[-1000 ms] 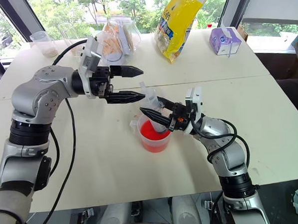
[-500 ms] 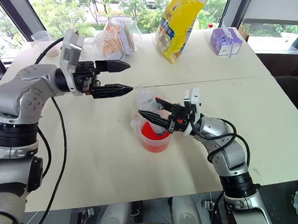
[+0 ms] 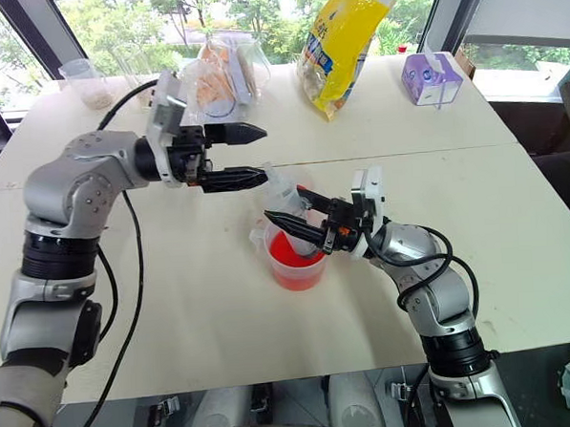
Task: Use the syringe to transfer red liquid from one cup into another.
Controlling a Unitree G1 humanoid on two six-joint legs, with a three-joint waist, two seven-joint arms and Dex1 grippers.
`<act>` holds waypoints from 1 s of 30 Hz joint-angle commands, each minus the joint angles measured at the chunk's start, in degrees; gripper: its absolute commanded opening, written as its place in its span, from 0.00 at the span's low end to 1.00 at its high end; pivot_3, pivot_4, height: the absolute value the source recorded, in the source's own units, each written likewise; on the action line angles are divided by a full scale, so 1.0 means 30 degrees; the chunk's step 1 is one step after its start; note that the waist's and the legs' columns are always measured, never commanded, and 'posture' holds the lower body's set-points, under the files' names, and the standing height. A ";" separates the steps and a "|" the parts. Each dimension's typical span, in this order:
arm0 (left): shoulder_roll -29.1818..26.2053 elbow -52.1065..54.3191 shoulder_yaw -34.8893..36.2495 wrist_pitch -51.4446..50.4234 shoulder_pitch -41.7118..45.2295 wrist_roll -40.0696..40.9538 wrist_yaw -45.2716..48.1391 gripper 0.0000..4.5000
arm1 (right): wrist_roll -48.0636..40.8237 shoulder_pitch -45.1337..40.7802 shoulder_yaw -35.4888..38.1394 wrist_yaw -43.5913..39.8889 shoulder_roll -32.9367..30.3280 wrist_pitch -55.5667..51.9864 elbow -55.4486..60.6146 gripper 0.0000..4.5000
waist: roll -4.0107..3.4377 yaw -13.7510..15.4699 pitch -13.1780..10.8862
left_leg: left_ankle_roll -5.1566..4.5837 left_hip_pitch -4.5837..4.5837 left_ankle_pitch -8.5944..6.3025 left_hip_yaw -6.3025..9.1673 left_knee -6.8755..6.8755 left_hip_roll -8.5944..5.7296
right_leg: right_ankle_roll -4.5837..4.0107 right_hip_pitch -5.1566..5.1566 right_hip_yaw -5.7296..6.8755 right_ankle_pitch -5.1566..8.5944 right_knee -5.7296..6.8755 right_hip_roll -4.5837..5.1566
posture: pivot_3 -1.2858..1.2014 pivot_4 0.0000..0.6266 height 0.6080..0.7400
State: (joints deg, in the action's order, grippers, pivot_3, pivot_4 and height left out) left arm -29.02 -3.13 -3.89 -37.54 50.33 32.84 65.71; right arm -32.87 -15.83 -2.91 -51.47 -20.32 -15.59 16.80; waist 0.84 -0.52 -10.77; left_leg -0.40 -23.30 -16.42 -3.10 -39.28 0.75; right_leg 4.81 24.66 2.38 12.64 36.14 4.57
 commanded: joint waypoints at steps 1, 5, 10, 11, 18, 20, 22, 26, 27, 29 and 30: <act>0.0323 -0.0042 -0.0063 0.0527 0.0574 -0.0398 -0.0359 1.00 | -0.0409 -0.0178 0.0178 -0.0006 -0.0065 0.0140 0.1006 0.31 | 0.0001 -0.0011 0.0000 | 0.0000 0.0001 0.0000 0.0001 0.0000 0.0000 | 0.0000 0.0000 0.0000 0.0000 0.0000 -0.0001 | 0.52 0.24 1.00; 0.1043 0.0356 0.0073 0.0031 0.0311 -0.0013 -0.0843 0.83 | -0.0512 -0.0066 0.0234 0.0025 -0.0113 0.0050 0.1192 0.31 | 0.0001 -0.0011 0.0000 | 0.0000 0.0001 0.0000 0.0001 0.0000 0.0000 | 0.0000 0.0000 0.0000 0.0000 0.0002 -0.0001 | 0.52 0.24 1.00; 0.1273 0.1005 0.0374 -0.0658 0.0097 0.0598 -0.0881 0.28 | -0.0523 -0.0105 0.0243 0.0022 -0.0093 -0.0030 0.1156 0.31 | 0.0001 -0.0017 0.0000 | 0.0000 0.0002 0.0000 0.0003 0.0000 0.0001 | 0.0000 0.0000 -0.0001 0.0000 0.0002 0.0000 | 0.52 0.24 1.00; 0.1285 0.1101 0.0462 -0.0794 0.0107 0.0730 -0.0906 0.18 | -0.0541 -0.0122 0.0251 0.0029 -0.0092 -0.0049 0.1131 0.31 | 0.0001 -0.0018 0.0000 | 0.0000 0.0002 0.0000 0.0004 0.0000 0.0003 | 0.0000 0.0000 0.0000 0.0000 0.0003 -0.0001 | 0.52 0.24 1.00; 0.1098 0.1315 0.1075 -0.1380 0.0711 0.1498 -0.0943 0.03 | -0.1064 -0.0145 0.0296 0.0130 -0.0009 -0.0486 0.0947 0.31 | 0.0001 -0.0021 0.0000 | 0.0000 0.0003 0.0000 0.0007 0.0000 0.0002 | 0.0000 -0.0001 -0.0001 0.0000 0.0004 0.0000 | 0.52 0.24 1.00; 0.1057 0.1218 0.1286 -0.1431 0.1049 0.1664 -0.1036 0.03 | -0.1294 -0.0061 0.0250 0.0123 -0.0021 -0.0775 0.0848 0.31 | 0.0001 -0.0020 0.0000 | 0.0000 0.0003 0.0000 0.0008 0.0000 0.0002 | 0.0000 -0.0001 -0.0001 -0.0001 0.0004 0.0000 | 0.52 0.24 1.00; 0.1035 0.1024 0.1465 -0.1400 0.1379 0.1750 -0.1139 0.03 | -0.1418 -0.0006 0.0200 0.0061 -0.0025 -0.0918 0.0639 0.31 | 0.0001 -0.0013 0.0000 | 0.0000 0.0004 0.0000 0.0008 0.0000 0.0001 | 0.0000 -0.0001 -0.0001 -0.0001 0.0004 0.0000 | 0.52 0.24 1.00; 0.0941 0.0566 0.1776 -0.1259 0.2027 0.1780 -0.1243 0.03 | -0.1369 -0.0184 0.0025 -0.0192 0.0051 -0.0866 -0.0191 0.31 | 0.0001 -0.0021 0.0000 | 0.0000 0.0003 0.0000 0.0007 0.0000 0.0000 | 0.0000 -0.0001 -0.0001 0.0000 0.0004 0.0000 | 0.52 0.24 1.00; 0.0904 0.0500 0.1830 -0.1222 0.2129 0.1794 -0.1250 0.03 | -0.1297 -0.0246 -0.0038 -0.0270 0.0077 -0.0789 -0.0424 0.31 | 0.0001 -0.0022 0.0000 | 0.0000 0.0005 0.0000 0.0006 0.0000 0.0000 | 0.0000 -0.0001 -0.0001 0.0000 0.0005 0.0000 | 0.52 0.24 1.00; 0.0826 0.0361 0.1911 -0.1108 0.2290 0.1800 -0.1254 0.03 | -0.1159 -0.0353 -0.0173 -0.0428 0.0114 -0.0639 -0.0867 0.31 | 0.0001 -0.0035 0.0000 | 0.0000 0.0005 0.0000 0.0007 0.0000 0.0000 | 0.0000 -0.0001 -0.0001 0.0000 0.0004 -0.0002 | 0.52 0.24 1.00; 0.0791 0.0298 0.1965 -0.1072 0.2365 0.1821 -0.1279 0.03 | -0.1101 -0.0379 -0.0235 -0.0500 0.0142 -0.0556 -0.1068 0.31 | 0.0000 -0.0045 0.0000 | 0.0000 0.0005 0.0000 0.0007 0.0000 0.0001 | 0.0000 -0.0001 -0.0001 0.0000 0.0004 -0.0004 | 0.52 0.24 1.00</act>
State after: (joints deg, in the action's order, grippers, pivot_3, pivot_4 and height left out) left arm -25.68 -2.40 -3.65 -43.10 54.09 37.39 63.99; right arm -36.97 -18.07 -1.00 -50.12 -19.82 -16.94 14.05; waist 0.84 -0.65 -10.77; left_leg -0.40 -23.29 -16.42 -3.08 -39.28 0.75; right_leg 4.81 24.66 2.38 12.64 36.16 4.56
